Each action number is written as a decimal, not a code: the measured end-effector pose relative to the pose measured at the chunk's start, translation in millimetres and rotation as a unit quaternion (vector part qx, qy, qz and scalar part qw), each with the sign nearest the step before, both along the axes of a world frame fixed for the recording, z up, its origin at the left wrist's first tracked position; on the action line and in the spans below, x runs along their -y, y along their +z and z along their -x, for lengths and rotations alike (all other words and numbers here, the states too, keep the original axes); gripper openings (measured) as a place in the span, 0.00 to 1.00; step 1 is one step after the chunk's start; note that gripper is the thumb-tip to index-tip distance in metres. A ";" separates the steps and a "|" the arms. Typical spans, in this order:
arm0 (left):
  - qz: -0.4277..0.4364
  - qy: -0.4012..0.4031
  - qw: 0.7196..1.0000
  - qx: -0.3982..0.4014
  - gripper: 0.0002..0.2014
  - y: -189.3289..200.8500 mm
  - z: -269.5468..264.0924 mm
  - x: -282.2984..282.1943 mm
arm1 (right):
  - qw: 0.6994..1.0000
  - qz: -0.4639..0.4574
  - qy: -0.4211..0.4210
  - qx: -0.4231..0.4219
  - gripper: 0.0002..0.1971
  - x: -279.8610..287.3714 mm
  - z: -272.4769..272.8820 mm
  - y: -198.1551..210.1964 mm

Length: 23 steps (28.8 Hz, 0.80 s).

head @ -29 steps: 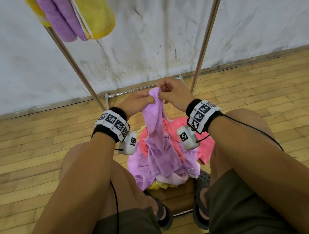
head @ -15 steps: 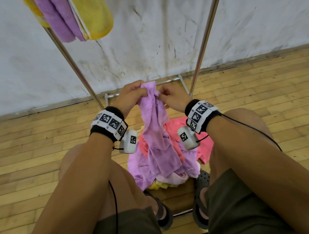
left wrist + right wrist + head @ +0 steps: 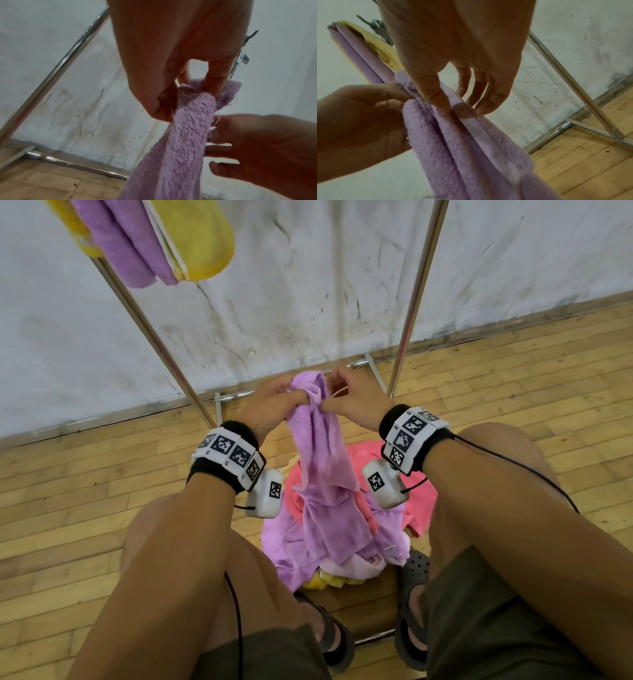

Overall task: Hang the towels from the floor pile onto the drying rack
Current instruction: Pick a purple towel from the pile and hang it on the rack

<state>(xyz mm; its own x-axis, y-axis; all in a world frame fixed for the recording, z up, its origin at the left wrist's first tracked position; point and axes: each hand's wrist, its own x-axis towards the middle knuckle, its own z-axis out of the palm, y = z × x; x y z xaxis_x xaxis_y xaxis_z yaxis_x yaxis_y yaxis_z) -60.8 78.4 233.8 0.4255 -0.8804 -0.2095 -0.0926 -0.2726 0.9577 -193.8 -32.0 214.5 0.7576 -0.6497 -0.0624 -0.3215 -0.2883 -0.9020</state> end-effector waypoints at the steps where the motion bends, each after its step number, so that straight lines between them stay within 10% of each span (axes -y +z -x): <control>1: 0.011 0.009 1.000 -0.014 0.14 1.2 0.0 0.2 | 1.000 0.009 0.000 -0.019 0.14 -0.1 -0.1 -1.0; 8: 0.042 0.006 0.997 -0.063 0.11 4.3 -0.3 -1.3 | 0.990 0.061 0.081 -0.098 0.12 -1.2 1.8 -1.1; 23: -0.067 0.031 0.997 -0.037 0.30 -6.9 8.3 1.9 | 0.999 -0.007 -0.048 -0.005 0.08 2.7 -3.9 -5.9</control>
